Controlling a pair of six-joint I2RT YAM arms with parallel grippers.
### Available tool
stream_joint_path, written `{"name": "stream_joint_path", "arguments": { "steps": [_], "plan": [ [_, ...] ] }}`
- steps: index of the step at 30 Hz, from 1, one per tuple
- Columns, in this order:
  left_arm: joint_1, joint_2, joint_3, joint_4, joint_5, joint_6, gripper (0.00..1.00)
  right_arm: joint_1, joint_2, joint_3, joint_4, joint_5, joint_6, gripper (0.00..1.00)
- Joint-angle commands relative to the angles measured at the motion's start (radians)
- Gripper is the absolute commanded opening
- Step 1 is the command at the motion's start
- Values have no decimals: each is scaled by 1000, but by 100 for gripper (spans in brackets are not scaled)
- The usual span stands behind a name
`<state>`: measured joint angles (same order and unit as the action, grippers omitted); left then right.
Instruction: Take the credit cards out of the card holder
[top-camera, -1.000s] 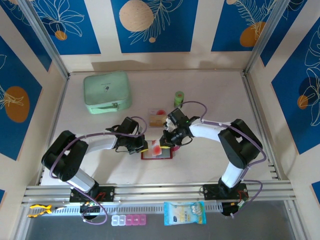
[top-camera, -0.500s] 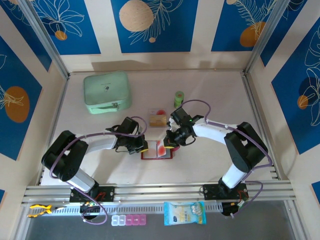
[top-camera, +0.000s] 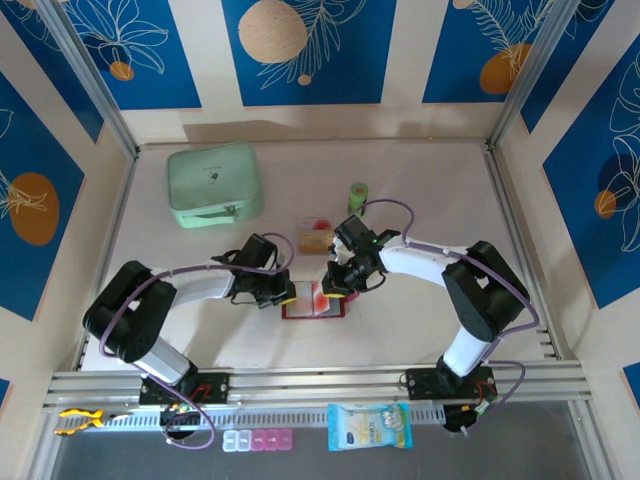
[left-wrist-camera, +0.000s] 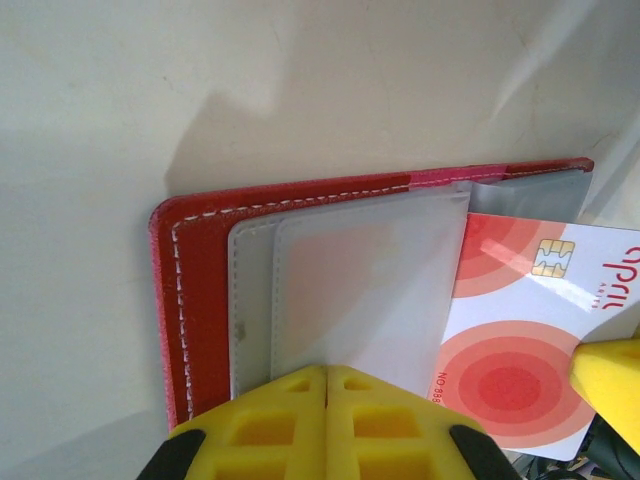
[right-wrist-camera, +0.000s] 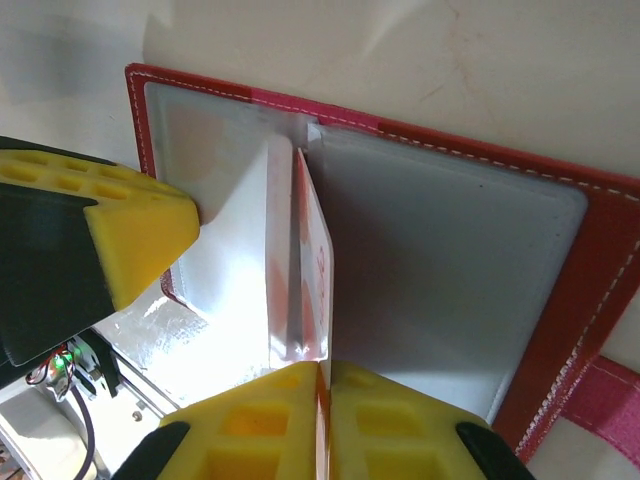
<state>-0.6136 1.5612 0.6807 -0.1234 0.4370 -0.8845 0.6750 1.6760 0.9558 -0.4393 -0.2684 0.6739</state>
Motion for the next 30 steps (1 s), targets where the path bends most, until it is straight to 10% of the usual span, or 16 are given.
{"name": "stream_joint_path", "arguments": {
  "steps": [1, 16, 30],
  "plan": [
    [-8, 23, -4, -38, -7, -1, 3, 8, 14, 18, -18, 1, 10, 11],
    [-9, -33, 17, -65, -20, -1, 4, -49, -74, 109, -186, 52, -153, 6],
    [43, -161, -24, -102, -62, 17, 7, -113, 20, 431, -399, 266, -922, 3]
  ]
}}
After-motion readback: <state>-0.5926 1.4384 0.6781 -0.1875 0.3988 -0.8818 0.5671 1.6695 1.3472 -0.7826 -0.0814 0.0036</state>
